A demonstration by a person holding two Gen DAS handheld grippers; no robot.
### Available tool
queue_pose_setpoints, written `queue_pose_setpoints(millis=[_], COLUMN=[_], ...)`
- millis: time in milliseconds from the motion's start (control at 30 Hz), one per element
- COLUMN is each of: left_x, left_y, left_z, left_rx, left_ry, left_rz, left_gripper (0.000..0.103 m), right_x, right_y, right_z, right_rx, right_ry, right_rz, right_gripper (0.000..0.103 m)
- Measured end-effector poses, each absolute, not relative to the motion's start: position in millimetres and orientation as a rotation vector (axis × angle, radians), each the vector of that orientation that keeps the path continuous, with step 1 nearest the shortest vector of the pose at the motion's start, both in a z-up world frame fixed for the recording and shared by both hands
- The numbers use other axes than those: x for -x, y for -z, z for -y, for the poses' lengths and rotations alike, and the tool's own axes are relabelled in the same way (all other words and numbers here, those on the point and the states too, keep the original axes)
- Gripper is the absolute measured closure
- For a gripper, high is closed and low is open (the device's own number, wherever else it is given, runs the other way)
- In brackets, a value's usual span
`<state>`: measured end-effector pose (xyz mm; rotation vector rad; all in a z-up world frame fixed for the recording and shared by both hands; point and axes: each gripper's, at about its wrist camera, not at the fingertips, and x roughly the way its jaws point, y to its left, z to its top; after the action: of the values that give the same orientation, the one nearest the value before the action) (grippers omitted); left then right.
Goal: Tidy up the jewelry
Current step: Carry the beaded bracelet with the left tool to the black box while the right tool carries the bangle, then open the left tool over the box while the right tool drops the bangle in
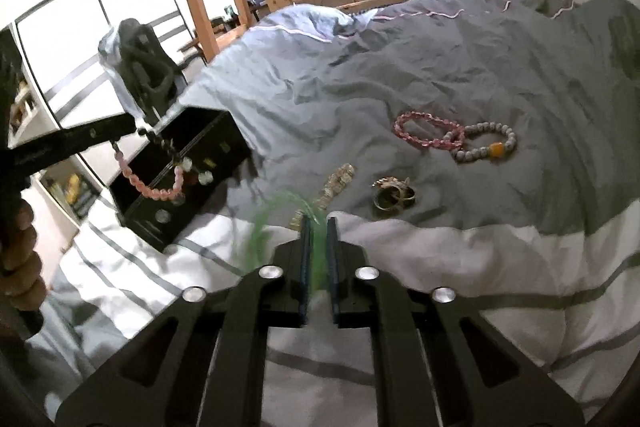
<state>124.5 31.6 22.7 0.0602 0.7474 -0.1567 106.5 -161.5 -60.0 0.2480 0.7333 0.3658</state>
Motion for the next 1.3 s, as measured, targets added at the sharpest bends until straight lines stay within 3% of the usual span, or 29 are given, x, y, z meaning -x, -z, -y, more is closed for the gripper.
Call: queue_pose_setpoints(millis=[233,300,333,367,433,500,533,633,967,1300], left_x=[-125,-127,-128,-129,-131,-133,-136,-145,-153,-152], left_y=[-35,-39,-40,-40,-40,-37,-32,-22,-16,-14], left_z=[-61,-71,-75,-79,-86,-90,-92,-101,-128,-149], left_rx=[-0.045,-0.036,-0.031,-0.024,-0.014,-0.022,-0.039,-0.038,0.060,0.117], left_ry=[0.110,0.096,0.092,0.092,0.091,0.080,0.060,0.019,0.016,-0.002], left_rz=[-0.747,-0.747,-0.747,-0.749,-0.760,-0.771,-0.783,-0.829,-0.895,-0.934], left_gripper=[0.095,0.095,0.095,0.095,0.095,0.095,0.095,0.095,0.095,0.095], right_x=[-94,-98,-101,-105,-112,-122,-128,-138,-128,-129], right_y=[58,64,68,72,81,93,99,108,38,-18], right_z=[146,142,140,138,134,124,118,111,131,62], right_rx=[-0.143,-0.122,-0.118,-0.116,-0.091,-0.010,0.032,0.098,0.047,0.087], right_ry=[-0.343,-0.321,-0.312,-0.300,-0.266,-0.220,-0.205,-0.153,-0.086,-0.188], right_rz=[-0.764,-0.811,-0.832,-0.846,-0.855,-0.874,-0.897,-0.909,-0.732,-0.655], right_gripper=[0.098,0.093,0.079,0.055,0.033,0.054,0.078,0.093,0.093,0.093])
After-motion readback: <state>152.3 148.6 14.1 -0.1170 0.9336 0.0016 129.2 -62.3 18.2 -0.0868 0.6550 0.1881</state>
